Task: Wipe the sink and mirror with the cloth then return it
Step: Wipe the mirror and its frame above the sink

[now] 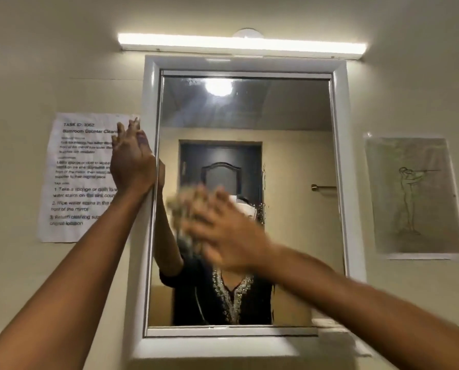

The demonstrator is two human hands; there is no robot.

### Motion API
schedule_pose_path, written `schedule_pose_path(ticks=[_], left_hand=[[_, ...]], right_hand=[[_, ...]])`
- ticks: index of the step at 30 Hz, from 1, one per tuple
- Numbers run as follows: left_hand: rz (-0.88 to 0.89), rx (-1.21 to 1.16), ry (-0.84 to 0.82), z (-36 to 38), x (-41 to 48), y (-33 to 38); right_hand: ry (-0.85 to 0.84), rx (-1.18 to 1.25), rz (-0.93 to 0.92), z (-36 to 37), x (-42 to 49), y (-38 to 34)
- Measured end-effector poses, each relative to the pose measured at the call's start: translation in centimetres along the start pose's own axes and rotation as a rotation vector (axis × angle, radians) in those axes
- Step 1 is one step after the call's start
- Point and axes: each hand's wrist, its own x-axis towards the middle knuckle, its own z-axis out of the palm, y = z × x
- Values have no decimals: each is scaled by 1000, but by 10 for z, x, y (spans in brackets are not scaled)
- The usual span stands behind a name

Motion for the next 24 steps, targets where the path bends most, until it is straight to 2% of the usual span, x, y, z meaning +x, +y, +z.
schedule_pose_path(ticks=[1,2,4,5,8,13,16,18,20,22,24], left_hand=[[7,0,5,-1,0,2],[19,1,12,-2,-1,3],[61,-1,27,-2,-2,4],[94,2,30,-1,-3,4],[181,33,16,0,-7,4],[200,86,2,2,-6,0],[185,95,4,3,-6,1],[161,93,7,2,-8,4],[157,96,5,1,-9,7],[151,93,0,-1,-10,8],[152,100,2,-1,-11,9]], right_hand=[[-147,76,-223,8,-36,-31],[-182,105,-349,16,-69,-51],[-200,-35,-335,13,-105,-55],[-205,-88,-254,5,-106,-40],[-69,-151,-111,-20,-67,40],[223,-142,669,-74,11,178],[311,-42,825,-74,31,175],[307,-48,749,-55,26,133],[225,-43,452,-27,3,66],[8,-34,75,-1,-38,-8],[-213,-98,-186,11,-74,-49]])
